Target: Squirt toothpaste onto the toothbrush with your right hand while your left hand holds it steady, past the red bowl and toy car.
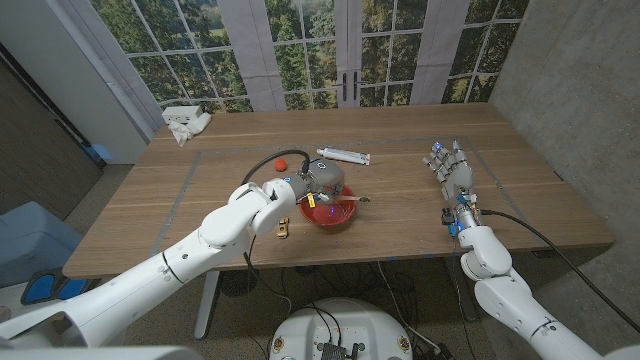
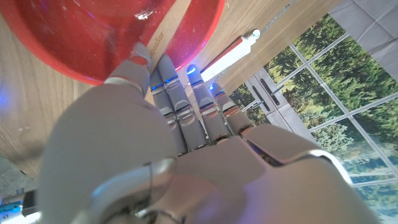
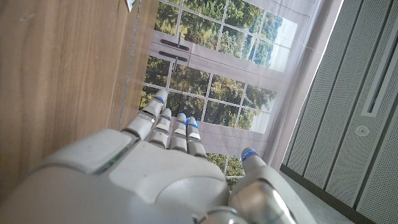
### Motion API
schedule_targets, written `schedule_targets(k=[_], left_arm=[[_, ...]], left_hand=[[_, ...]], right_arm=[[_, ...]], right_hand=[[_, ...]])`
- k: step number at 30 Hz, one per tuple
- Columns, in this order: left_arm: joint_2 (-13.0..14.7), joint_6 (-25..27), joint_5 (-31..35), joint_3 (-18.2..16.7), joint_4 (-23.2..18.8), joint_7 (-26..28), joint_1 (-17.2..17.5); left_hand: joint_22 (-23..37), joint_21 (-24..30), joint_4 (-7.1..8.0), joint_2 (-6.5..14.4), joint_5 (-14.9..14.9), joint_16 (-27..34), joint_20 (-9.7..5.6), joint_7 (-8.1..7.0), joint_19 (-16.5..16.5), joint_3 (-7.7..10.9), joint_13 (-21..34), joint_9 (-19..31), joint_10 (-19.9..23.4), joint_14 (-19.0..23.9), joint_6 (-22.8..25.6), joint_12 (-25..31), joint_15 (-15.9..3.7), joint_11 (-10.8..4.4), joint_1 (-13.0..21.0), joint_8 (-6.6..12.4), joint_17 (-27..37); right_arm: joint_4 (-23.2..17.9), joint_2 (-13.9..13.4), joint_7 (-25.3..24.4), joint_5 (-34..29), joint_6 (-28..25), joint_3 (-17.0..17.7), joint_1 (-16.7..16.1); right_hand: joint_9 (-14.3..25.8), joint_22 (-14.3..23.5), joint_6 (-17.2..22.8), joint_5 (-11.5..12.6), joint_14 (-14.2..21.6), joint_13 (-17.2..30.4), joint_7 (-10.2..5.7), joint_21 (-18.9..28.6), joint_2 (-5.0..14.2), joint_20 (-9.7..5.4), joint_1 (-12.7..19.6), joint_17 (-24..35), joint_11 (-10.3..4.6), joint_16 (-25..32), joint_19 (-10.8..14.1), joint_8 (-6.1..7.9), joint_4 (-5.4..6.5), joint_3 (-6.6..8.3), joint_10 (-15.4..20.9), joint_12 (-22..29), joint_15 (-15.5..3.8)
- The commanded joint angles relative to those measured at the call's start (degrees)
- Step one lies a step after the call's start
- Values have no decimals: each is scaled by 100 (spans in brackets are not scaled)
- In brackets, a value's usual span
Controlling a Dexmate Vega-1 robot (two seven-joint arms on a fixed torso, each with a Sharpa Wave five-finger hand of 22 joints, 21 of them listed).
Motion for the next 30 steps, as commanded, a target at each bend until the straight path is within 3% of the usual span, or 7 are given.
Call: schedule_targets(k=[1, 23, 30], left_arm=[[-63, 383, -608, -305, -63, 343, 217], [-81, 1394, -1614, -523, -270, 479, 176], [-109, 1475, -2339, -730, -248, 745, 220]], left_hand=[[18, 35, 4, 531, 61, 41, 0, 135, 58, -5, 1095, 90, 455, 79, 111, 58, -987, -438, 553, 59, 37], [29, 70, -16, 467, 123, 132, -2, 223, 194, -60, 1339, 230, 532, 198, 168, 178, -987, -411, 622, 195, 149], [30, 82, -22, 436, 137, 146, 1, 235, 239, -78, 1391, 244, 536, 219, 175, 198, -986, -392, 634, 209, 171]], right_arm=[[-6, -14, -5, -39, -46, -33, 31], [97, -83, 160, -80, -194, -161, 316], [87, -118, 86, -209, -289, -203, 379]], right_hand=[[32, 20, 55, -19, 32, 19, -17, 4, 14, 19, 26, 16, 12, -2, 27, 45, -31, 3, 45, 25, -23], [32, 19, 65, -23, 21, 19, -22, -11, 9, 30, 122, -9, 2, -24, 18, 42, -150, 25, 49, 18, -1], [32, 19, 74, -27, 11, 19, -25, -17, 3, 30, 175, -23, 2, -36, 10, 44, -211, 40, 51, 16, -11]])
